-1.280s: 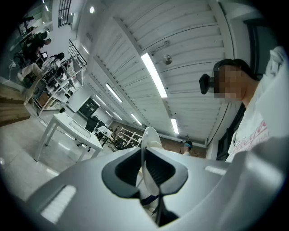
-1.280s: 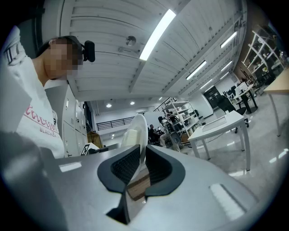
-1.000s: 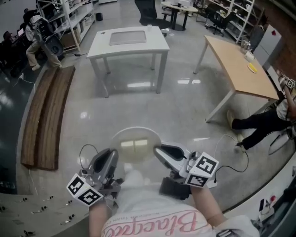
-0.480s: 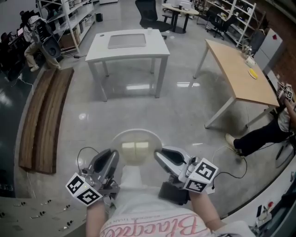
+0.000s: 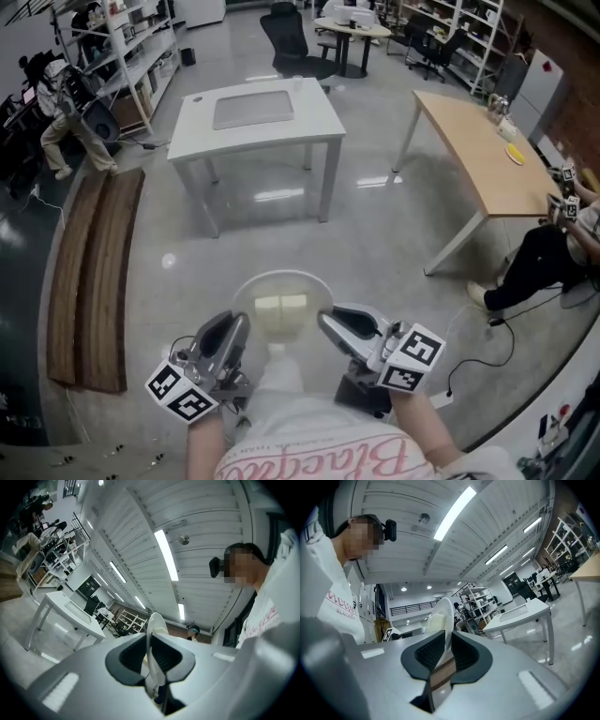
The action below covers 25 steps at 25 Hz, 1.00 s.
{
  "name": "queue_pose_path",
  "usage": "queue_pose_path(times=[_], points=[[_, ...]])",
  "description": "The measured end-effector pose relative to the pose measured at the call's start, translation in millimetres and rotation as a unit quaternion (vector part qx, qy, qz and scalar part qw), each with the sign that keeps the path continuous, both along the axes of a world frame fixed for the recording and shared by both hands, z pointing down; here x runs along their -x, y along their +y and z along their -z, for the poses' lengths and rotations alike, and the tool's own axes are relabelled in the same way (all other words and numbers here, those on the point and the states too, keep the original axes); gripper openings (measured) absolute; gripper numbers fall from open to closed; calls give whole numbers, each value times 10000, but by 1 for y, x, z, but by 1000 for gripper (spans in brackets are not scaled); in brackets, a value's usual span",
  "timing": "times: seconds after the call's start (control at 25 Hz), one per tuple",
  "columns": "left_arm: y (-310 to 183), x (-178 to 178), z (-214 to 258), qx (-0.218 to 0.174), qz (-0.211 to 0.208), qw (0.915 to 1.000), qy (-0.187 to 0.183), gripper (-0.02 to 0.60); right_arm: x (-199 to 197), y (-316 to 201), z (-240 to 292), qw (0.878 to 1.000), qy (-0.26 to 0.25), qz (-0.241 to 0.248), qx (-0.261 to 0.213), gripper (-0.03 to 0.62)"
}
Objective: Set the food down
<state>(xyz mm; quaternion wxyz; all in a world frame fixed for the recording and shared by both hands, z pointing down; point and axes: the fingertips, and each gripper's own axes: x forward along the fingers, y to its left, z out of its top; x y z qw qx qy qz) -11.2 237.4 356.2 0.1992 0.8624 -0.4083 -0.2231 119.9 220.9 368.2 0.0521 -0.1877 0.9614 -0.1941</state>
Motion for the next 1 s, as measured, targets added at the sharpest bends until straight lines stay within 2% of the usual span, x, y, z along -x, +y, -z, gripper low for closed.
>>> queue_pose_path(times=[0.76,1.0], points=[[-145,82,5,-91,-108,9998,150,32,84,-141,8,9998,163,-113,-76,44],[-177,90,4,-87,-143,9997,158,34,92,-171,11,9993,234,-280,-70,44]])
